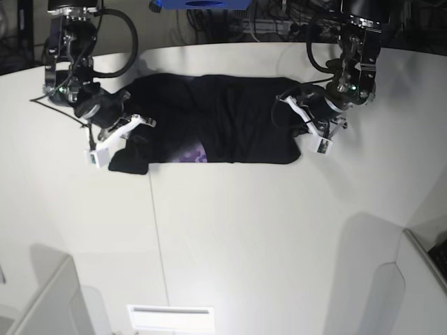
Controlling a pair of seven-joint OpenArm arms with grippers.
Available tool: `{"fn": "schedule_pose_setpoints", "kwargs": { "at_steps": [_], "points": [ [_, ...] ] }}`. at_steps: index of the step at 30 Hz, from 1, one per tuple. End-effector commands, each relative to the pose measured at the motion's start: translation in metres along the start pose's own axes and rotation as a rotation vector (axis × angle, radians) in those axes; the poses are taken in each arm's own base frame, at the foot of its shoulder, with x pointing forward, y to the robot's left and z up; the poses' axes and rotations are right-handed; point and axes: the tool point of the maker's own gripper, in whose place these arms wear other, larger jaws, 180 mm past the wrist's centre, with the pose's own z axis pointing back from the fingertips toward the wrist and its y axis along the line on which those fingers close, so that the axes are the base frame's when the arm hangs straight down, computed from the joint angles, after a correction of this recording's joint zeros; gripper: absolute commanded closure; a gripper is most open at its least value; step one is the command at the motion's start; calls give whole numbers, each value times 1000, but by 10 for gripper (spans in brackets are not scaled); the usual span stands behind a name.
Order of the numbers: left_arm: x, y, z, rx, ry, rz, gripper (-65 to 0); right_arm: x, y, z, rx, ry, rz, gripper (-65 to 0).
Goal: Fold the T-shirt properly
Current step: 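Grasp both ends of the folded shirt and push them toward each other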
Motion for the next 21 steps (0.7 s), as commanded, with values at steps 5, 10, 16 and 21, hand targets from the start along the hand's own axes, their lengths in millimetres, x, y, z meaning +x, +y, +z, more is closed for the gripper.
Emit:
{"fn": "schedule_pose_setpoints", "kwargs": {
  "at_steps": [5,10,16,21],
  "points": [
    [4,11,7,20,-1,-35,0,-3,43,-1,90,-3,17,0],
    [4,25,14,45,17,-68,0,-13,73,-6,162,11,13,0],
    [-8,31,20,56,48,-75,0,-16,102,-10,232,2,-25,0],
    [-17,35,19,93,88,-147,0,-18,118,-11,271,0,-43,0]
  ]
}}
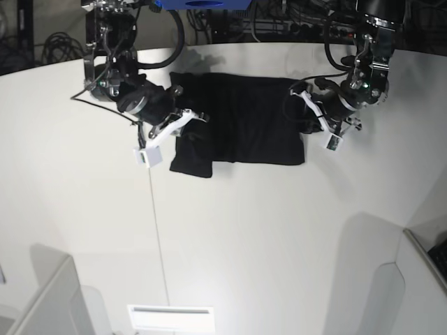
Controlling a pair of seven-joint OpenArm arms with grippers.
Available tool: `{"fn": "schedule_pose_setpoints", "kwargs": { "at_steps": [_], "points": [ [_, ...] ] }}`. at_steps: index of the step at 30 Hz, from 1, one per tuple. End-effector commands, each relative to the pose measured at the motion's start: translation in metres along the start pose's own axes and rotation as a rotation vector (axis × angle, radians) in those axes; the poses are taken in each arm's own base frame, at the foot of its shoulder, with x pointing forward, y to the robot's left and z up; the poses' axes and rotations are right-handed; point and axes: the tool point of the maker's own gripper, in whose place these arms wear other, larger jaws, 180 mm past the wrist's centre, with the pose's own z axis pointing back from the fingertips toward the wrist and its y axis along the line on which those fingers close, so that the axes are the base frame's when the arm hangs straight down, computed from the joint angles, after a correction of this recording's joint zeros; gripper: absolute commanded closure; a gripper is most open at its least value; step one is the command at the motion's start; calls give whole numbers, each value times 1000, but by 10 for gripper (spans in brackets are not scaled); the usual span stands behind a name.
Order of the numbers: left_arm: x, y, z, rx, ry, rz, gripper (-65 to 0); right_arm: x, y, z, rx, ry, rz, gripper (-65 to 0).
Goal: Fold the T-shirt properly
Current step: 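Grasp both ends of the folded shirt and push them toward each other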
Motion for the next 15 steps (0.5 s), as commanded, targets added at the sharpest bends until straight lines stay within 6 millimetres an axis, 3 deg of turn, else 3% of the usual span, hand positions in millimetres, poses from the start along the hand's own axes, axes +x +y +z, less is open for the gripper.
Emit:
{"fn": "schedule_pose_setpoints", "kwargs": {
  "at_steps": [1,10,15],
  "points": [
    [-14,5,3,29,57,-39,0,6,15,1,46,-22,20,0],
    [-28,3,3,44,93,-69,0,-1,44,-5,144,-66,3,0],
    [-32,0,5,39,99,-68,0,2,48,-2,180,-81,-34,0]
  ]
}}
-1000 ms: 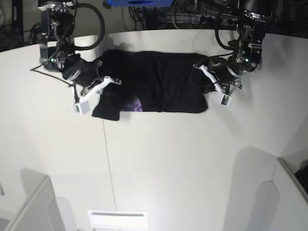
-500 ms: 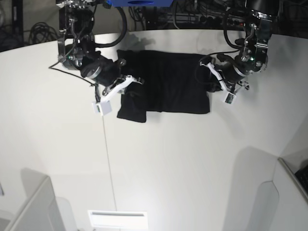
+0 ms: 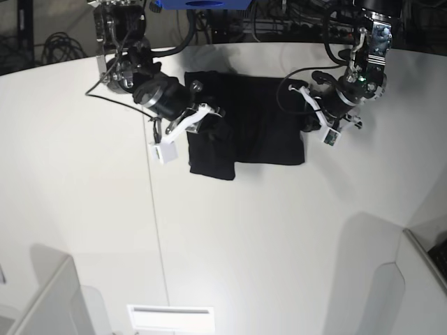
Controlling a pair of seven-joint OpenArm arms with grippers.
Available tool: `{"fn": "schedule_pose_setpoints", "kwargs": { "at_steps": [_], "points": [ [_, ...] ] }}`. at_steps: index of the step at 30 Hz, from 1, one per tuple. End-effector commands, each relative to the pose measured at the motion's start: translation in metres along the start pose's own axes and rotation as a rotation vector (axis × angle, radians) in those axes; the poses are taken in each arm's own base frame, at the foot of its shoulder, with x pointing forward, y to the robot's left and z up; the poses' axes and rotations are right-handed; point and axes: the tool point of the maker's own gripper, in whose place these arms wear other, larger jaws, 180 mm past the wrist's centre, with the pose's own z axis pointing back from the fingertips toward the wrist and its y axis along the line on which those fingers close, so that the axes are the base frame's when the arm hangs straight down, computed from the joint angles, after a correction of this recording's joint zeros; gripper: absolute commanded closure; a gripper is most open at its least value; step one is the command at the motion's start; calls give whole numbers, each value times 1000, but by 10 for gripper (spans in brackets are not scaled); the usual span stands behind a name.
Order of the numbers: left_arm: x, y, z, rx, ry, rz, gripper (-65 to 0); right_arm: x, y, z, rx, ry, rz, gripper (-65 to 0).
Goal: Fold the T-shirt properly
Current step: 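Grasp both ends of the folded shirt and push them toward each other, then fold the shirt bundle over with the right gripper onto the left gripper's side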
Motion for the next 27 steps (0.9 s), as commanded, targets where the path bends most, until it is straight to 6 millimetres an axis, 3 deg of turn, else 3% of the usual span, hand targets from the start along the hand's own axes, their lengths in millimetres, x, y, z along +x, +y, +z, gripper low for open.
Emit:
{"fn": "schedule_pose_setpoints", "kwargs": {
  "at_steps": [1,8,15,22,27],
  "points": [
    [-25,2,3,14,107,-24,0,10,12,2,41,-33,8,0],
    [-30,-2,4,7,113,-17,0,19,22,-1,69,-42,30,0],
    [-30,-34,-8,-61,112,-16,0,33,28,-3,84,-65,58,0],
    [-9,-42,-18,-72,66,-1,0,53,33,-4,89,-103,97,0],
    [6,-44,-22,-73,34,-3,0,51,24,-9,68,-86,87,0]
  ]
}}
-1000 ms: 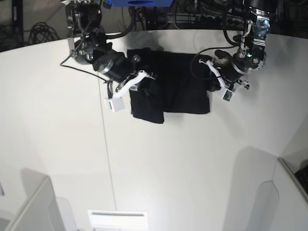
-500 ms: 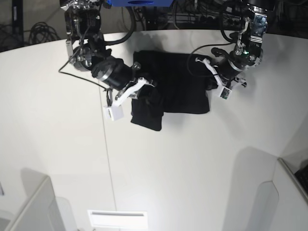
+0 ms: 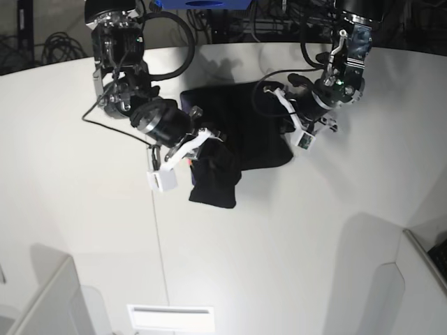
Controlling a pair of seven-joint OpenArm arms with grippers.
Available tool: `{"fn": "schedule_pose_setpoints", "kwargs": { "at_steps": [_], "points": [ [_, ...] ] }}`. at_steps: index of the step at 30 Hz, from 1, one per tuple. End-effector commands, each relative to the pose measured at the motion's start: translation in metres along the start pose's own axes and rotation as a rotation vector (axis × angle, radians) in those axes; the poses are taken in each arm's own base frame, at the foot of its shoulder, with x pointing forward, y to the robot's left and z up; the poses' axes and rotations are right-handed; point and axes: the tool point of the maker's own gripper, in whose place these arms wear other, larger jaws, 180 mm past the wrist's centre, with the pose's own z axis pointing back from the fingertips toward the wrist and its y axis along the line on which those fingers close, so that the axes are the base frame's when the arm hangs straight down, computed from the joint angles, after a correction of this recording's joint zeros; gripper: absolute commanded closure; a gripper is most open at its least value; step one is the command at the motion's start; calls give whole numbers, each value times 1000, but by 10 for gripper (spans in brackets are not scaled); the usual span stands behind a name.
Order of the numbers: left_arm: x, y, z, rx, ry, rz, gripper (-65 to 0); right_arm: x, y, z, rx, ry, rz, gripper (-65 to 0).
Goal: Fold the T-shirt properly
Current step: 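Fold the shirt bundle over with the right gripper onto the left gripper's side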
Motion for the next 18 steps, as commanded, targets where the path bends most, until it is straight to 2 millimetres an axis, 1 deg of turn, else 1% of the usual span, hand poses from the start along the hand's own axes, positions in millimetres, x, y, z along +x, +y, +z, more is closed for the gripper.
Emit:
{"fn": "schedule_pose_setpoints", "kwargs": {
  "at_steps": [1,4,7,9,11,12,16,18],
  "points": [
    [-12,3,1,10,54,-14,0,8,5,0,18,-28,-4,0],
    [-11,5,3,12,51,-8,0,7,-11,-1,-52,-26,-32,0],
    [-12,6,4,16,52,-7,0,10,-19,-1,-114,-40,4,0],
    [-16,5,5,15,59,-3,0,9,-19,-1,-113,-39,4,0],
    [-12,6,7,17,49,-12,0,7,-19,-1,-114,-37,-3,0],
    [-13,8,10,21,52,-21,0,7,-18,-2,-111,-38,-8,0],
    [-10,6,15,19,42,-38,0,7,-6,-8,-81,-47,-34,0],
    [-9,6,15,18,41,-38,0,1,5,-12,-57,-32,-29,0]
  ]
}}
